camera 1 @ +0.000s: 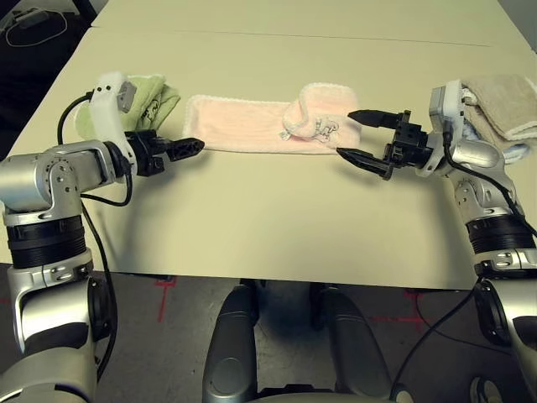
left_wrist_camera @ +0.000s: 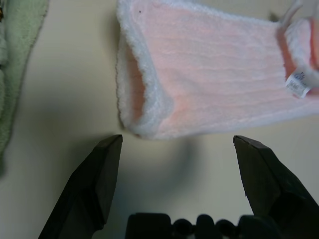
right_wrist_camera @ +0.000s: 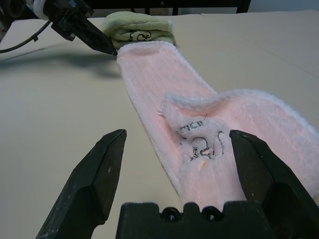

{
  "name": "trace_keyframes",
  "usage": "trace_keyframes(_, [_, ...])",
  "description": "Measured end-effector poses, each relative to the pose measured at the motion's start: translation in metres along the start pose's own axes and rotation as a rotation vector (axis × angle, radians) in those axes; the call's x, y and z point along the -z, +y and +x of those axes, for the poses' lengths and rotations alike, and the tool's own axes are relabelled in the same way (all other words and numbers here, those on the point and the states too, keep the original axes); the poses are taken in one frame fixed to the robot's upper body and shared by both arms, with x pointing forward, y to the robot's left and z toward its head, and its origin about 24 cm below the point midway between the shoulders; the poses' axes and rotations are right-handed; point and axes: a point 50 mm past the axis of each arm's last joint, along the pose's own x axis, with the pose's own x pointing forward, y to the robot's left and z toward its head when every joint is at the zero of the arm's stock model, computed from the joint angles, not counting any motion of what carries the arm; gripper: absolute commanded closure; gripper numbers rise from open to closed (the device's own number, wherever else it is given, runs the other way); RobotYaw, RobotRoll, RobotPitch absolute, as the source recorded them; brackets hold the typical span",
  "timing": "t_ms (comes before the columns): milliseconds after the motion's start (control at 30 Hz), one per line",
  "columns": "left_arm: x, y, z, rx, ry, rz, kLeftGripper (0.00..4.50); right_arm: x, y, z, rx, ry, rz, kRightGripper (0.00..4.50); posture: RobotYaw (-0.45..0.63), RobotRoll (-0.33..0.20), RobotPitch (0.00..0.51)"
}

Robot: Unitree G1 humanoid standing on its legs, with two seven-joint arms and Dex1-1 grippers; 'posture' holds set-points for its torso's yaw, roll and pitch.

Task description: Fold the towel and set it aside.

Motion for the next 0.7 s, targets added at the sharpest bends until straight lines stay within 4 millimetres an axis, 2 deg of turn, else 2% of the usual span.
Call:
trace_keyframes(333, [-0.002, 0.007, 0.014, 0.009, -0.033, -0.246, 0.0, 0.0, 0.0, 0.0, 0.003, 0.009, 0.001, 0.01, 0.1, 0.0, 0.262])
trace_keyframes(700, [-0.01, 0.011, 0.022, -0.03, -0.077, -0.276, 0.07, -0.004, 0.001, 0.002, 0.001, 0.008, -0.008, 0.0, 0.09, 0.0, 0.262])
